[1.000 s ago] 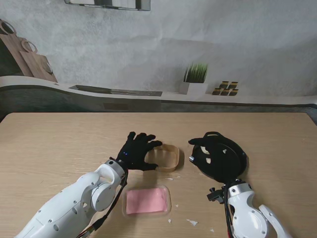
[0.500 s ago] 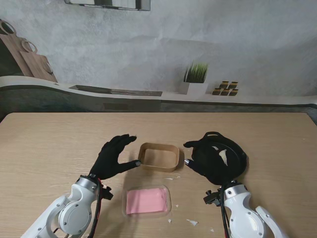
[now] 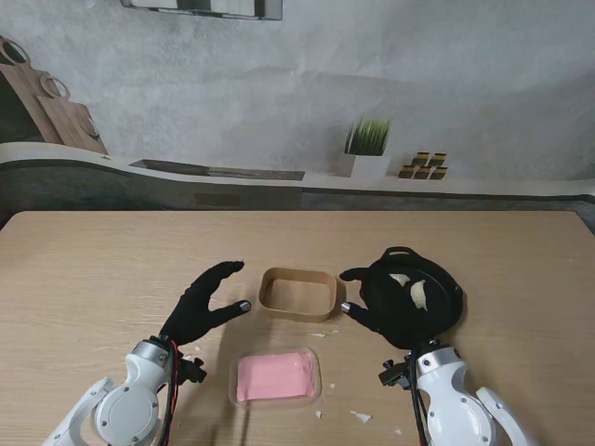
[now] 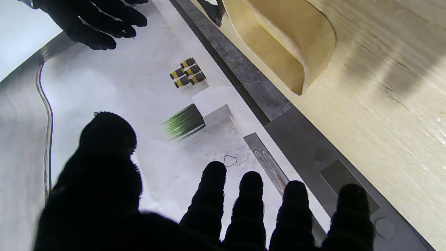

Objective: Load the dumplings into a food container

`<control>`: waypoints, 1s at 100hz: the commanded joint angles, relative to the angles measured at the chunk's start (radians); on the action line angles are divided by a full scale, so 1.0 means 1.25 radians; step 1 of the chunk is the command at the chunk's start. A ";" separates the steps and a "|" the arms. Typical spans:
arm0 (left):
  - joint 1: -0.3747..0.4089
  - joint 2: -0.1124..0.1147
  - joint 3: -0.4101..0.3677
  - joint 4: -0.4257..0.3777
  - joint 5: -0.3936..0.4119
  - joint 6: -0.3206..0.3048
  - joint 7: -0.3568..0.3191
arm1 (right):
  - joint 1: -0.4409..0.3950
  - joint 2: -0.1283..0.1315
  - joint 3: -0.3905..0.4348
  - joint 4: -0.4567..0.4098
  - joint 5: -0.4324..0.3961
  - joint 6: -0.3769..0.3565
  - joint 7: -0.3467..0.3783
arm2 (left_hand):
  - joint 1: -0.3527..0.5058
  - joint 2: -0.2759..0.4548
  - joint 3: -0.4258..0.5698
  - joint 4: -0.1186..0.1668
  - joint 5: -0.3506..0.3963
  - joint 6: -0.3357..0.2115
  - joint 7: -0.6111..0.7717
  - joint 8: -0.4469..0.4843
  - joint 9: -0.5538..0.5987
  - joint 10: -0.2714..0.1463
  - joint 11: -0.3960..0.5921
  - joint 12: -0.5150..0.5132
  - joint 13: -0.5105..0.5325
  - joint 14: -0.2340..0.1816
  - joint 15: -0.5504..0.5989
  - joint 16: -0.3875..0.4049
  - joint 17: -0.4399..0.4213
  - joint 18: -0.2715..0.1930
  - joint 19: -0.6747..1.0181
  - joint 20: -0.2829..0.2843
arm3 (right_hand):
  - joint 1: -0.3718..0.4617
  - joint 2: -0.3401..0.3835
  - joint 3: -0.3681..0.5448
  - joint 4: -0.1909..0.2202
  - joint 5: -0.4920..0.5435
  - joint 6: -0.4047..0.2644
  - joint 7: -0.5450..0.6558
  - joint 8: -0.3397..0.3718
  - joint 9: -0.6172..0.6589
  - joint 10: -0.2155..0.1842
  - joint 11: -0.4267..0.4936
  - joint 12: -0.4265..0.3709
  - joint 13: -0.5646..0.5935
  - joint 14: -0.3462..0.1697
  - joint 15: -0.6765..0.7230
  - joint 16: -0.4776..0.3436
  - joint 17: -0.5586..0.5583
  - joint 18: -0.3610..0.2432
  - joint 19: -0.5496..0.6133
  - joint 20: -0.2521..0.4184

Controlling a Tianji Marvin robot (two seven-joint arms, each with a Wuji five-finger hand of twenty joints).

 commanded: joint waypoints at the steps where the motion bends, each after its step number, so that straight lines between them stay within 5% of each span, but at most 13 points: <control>1: 0.003 -0.002 0.002 -0.001 0.019 0.003 -0.015 | -0.012 -0.002 0.004 -0.013 -0.007 0.005 0.019 | 0.015 -0.004 -0.002 0.020 0.007 0.001 -0.001 -0.010 -0.001 0.007 0.014 0.007 0.011 -0.005 0.011 -0.003 0.005 0.012 0.000 -0.011 | 0.003 -0.023 0.014 0.015 -0.020 0.004 -0.002 0.006 -0.009 0.010 0.006 0.002 -0.001 0.002 0.000 0.005 -0.004 -0.016 -0.002 0.001; 21: 0.004 0.000 -0.001 -0.001 0.031 0.002 -0.018 | -0.051 0.007 0.104 -0.051 -0.151 0.028 0.010 | 0.019 -0.006 0.009 0.017 0.022 0.011 0.005 -0.010 0.013 0.016 0.020 0.007 0.015 -0.002 0.017 -0.003 0.004 0.000 0.002 -0.011 | 0.065 -0.117 0.031 0.008 0.002 0.101 0.060 0.032 0.065 0.053 0.110 0.044 0.054 0.098 0.187 0.095 0.077 0.036 0.085 0.068; 40: -0.003 0.001 0.002 0.001 0.026 0.007 -0.022 | -0.087 0.030 0.233 -0.083 -0.308 0.106 0.097 | 0.020 -0.006 0.018 0.012 0.030 0.015 0.006 -0.010 0.020 0.018 0.021 0.007 0.014 -0.002 0.019 -0.003 -0.001 -0.007 0.005 -0.008 | 0.076 -0.133 -0.018 0.014 0.004 0.175 0.080 0.040 0.077 0.087 0.210 0.080 0.067 0.143 0.362 0.175 0.057 0.032 0.250 0.125; 53: -0.013 0.002 0.009 0.007 0.033 0.014 -0.027 | -0.068 0.039 0.241 -0.057 -0.389 0.143 0.108 | 0.020 -0.006 0.023 0.011 0.034 0.018 0.007 -0.010 0.024 0.020 0.023 0.009 0.017 0.001 0.022 -0.002 -0.001 -0.008 0.007 -0.006 | 0.093 -0.166 0.011 0.009 0.044 0.191 0.085 0.049 0.123 0.108 0.234 0.090 0.122 0.170 0.425 0.205 0.030 0.043 0.530 0.007; 60: -0.017 0.003 0.012 0.011 0.031 0.018 -0.034 | -0.049 0.044 0.237 -0.030 -0.408 0.135 0.117 | 0.020 -0.006 0.025 0.010 0.036 0.016 0.008 -0.010 0.026 0.021 0.024 0.010 0.017 0.000 0.024 -0.001 -0.002 -0.008 0.008 -0.005 | 0.103 -0.176 0.034 0.005 0.063 0.169 0.090 0.054 0.131 0.102 0.232 0.091 0.127 0.169 0.430 0.208 0.023 0.039 0.584 -0.040; 78: -0.031 0.003 0.021 0.030 0.037 0.030 -0.033 | -0.004 0.057 0.214 0.059 -0.465 0.047 0.102 | 0.019 -0.009 0.030 0.009 0.039 0.017 0.010 -0.008 0.030 0.022 0.025 0.012 0.018 0.002 0.027 0.002 -0.002 -0.009 0.009 -0.003 | 0.135 -0.195 0.080 0.006 0.082 0.127 0.085 0.060 0.134 0.062 0.206 0.080 0.118 0.142 0.405 0.197 0.007 0.022 0.584 -0.072; 100: -0.063 -0.001 0.052 0.062 0.033 0.064 -0.027 | 0.031 0.066 0.179 0.127 -0.537 0.055 0.056 | 0.018 -0.012 0.036 0.009 0.037 0.017 0.012 -0.006 0.029 0.024 0.026 0.015 0.015 0.001 0.028 0.004 -0.005 -0.013 0.010 0.000 | 0.132 -0.193 0.095 0.003 0.068 0.106 0.078 0.063 0.122 0.040 0.196 0.079 0.097 0.127 0.392 0.192 -0.021 0.017 0.559 -0.091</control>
